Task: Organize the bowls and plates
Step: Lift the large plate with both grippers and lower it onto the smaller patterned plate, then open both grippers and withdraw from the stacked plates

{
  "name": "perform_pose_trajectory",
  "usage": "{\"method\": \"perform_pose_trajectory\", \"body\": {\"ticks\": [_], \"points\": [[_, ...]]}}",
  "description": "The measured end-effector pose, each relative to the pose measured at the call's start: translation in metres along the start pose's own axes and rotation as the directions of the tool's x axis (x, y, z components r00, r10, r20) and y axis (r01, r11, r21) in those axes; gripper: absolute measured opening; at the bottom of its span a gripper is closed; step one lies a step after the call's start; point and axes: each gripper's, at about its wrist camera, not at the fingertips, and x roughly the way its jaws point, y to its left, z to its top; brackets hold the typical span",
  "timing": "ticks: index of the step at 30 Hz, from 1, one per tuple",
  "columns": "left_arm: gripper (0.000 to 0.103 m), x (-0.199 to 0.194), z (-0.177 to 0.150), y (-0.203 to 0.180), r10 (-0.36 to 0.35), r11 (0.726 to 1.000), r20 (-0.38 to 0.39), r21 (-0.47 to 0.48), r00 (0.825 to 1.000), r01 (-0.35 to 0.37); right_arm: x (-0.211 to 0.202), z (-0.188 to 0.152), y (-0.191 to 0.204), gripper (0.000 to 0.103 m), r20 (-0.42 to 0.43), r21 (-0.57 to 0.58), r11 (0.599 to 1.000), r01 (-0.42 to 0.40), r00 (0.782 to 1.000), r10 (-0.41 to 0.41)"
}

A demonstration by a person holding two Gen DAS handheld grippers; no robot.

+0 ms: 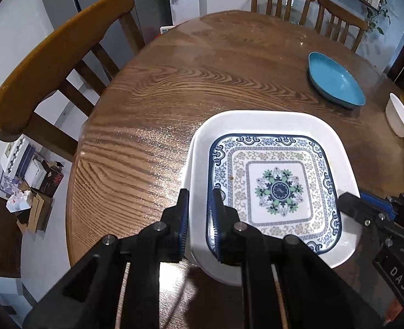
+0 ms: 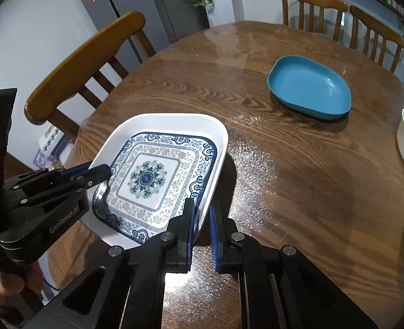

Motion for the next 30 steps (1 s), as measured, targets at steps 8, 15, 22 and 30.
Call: {"method": "perform_pose_trajectory", "body": {"ticks": [8,15,22,30], "points": [[0.015,0.006,0.001,0.006,0.027,1.000,-0.009,0.004,1.000,-0.027,0.012,-0.005,0.010,0.015,-0.051,-0.009,1.000,-0.020,0.999,0.019],[0.023,0.014,0.000,0.004,0.047,0.999,-0.024,0.012,0.999,-0.046,0.017,-0.006,0.020,0.021,-0.081,-0.040,0.999,-0.016,0.997,0.012],[0.051,0.008,0.002,-0.002,0.058,0.998,0.002,0.028,0.998,-0.059,0.013,-0.006,0.024,0.026,-0.056,-0.061,0.998,0.004,0.998,-0.008],[0.075,-0.012,0.001,-0.011,0.039,0.999,0.027,0.021,0.999,-0.039,-0.019,-0.005,0.006,0.040,0.033,-0.041,0.999,0.019,0.999,-0.018]]}}
